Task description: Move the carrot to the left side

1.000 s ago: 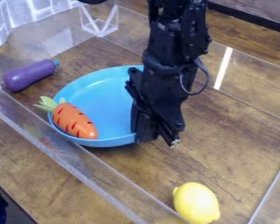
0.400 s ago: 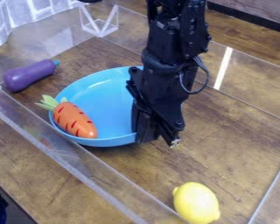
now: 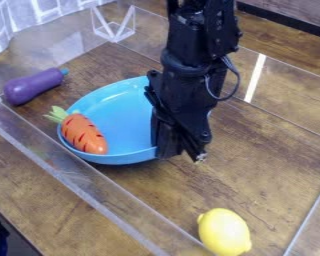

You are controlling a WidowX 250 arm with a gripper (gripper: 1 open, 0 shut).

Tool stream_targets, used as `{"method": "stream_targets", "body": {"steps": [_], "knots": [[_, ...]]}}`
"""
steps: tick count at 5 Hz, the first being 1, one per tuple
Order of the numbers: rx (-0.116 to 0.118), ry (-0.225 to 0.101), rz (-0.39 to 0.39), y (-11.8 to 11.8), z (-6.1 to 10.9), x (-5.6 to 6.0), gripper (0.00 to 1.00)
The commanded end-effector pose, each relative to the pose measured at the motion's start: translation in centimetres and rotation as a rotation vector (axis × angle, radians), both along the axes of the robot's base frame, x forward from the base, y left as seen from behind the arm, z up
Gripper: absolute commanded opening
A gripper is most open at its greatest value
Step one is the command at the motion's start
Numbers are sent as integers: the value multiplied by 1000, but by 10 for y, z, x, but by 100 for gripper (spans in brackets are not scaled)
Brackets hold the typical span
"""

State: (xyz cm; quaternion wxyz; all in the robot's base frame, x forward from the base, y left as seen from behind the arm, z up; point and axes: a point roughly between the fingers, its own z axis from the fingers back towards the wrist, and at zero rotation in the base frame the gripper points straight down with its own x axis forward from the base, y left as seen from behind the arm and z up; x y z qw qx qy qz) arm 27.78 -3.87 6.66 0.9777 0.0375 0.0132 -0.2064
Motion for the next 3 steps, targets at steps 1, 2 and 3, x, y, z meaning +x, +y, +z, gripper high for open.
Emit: {"method": "stream_targets", "body": {"steps": [1,2,3], "knots": [[-19,-75,26,7,24,6,0],[-24,-76,33,8,28,6,0],[-27,-77,37,9,31,4,0]]}}
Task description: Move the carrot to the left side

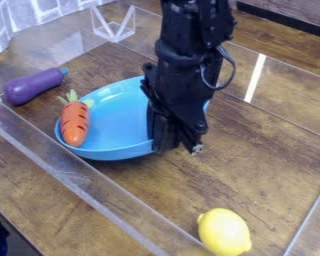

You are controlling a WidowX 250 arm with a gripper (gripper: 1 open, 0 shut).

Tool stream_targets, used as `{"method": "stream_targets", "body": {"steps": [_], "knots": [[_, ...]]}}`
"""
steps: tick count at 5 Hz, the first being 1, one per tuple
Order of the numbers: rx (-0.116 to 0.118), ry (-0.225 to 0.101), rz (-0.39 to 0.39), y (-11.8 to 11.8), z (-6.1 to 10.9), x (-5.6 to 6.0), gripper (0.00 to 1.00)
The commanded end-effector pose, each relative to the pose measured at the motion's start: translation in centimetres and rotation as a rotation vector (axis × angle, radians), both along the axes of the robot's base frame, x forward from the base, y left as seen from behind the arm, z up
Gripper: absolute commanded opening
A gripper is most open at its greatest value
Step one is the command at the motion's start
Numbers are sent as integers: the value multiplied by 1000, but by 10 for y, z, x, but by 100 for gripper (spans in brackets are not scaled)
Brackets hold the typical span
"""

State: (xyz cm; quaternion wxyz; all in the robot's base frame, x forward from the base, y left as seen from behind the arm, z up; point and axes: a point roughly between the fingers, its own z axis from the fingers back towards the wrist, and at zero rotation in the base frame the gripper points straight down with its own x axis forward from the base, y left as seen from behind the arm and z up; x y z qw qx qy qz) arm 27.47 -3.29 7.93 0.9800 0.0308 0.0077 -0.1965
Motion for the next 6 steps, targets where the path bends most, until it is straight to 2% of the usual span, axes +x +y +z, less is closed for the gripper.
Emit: {"method": "stream_targets", "body": {"steps": [1,6], "knots": [[-15,-73,27,6,24,7,0],[-65,-69,54,11,26,1,0]]}}
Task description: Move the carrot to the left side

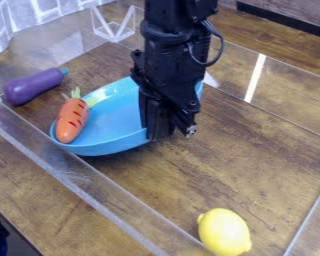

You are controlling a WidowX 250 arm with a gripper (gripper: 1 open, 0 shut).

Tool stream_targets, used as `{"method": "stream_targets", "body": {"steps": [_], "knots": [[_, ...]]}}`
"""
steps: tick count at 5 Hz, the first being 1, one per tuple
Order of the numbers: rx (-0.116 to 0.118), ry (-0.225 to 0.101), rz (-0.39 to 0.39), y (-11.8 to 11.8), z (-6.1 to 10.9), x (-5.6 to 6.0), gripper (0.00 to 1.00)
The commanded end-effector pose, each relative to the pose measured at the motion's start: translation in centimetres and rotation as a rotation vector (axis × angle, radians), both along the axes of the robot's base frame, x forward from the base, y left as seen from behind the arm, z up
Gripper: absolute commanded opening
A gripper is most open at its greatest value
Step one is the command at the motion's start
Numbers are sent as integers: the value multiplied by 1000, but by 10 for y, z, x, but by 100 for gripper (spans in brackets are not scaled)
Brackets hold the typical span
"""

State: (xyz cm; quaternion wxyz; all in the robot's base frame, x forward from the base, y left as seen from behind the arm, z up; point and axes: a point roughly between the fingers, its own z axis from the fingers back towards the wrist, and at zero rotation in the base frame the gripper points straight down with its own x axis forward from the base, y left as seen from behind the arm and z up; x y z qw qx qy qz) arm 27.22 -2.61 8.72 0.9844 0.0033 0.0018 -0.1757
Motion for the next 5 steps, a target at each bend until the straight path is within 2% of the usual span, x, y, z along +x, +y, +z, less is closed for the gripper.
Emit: {"method": "stream_targets", "body": {"steps": [1,5], "knots": [[-14,-64,16,5,18,3,0],[-48,-48,26,7,13,0,0]]}}
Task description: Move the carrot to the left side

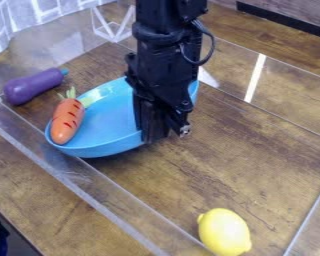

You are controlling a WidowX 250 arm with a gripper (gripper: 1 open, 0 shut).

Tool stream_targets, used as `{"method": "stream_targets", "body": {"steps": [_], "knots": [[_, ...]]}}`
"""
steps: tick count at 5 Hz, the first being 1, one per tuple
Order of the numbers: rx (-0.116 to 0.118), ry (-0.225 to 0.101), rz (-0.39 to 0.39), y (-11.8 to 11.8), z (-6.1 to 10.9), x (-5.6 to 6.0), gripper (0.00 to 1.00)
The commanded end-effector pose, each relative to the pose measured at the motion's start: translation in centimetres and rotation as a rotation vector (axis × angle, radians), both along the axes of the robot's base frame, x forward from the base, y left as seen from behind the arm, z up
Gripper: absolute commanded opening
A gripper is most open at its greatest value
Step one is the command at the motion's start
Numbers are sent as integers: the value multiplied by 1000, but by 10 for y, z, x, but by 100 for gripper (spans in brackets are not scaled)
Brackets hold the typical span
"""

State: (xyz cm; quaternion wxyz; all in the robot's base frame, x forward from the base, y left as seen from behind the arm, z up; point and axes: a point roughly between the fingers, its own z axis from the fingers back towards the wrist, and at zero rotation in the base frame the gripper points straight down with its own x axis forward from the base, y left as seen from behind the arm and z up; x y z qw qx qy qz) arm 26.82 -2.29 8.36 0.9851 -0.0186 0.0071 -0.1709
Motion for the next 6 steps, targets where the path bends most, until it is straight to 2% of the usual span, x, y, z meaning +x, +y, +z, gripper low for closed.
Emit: {"method": "stream_targets", "body": {"steps": [1,4,5,6], "knots": [[-19,-62,20,4,16,3,0],[-60,-53,31,3,12,3,0],[-47,-53,31,11,17,3,100],[-30,-55,33,24,24,4,100]]}}
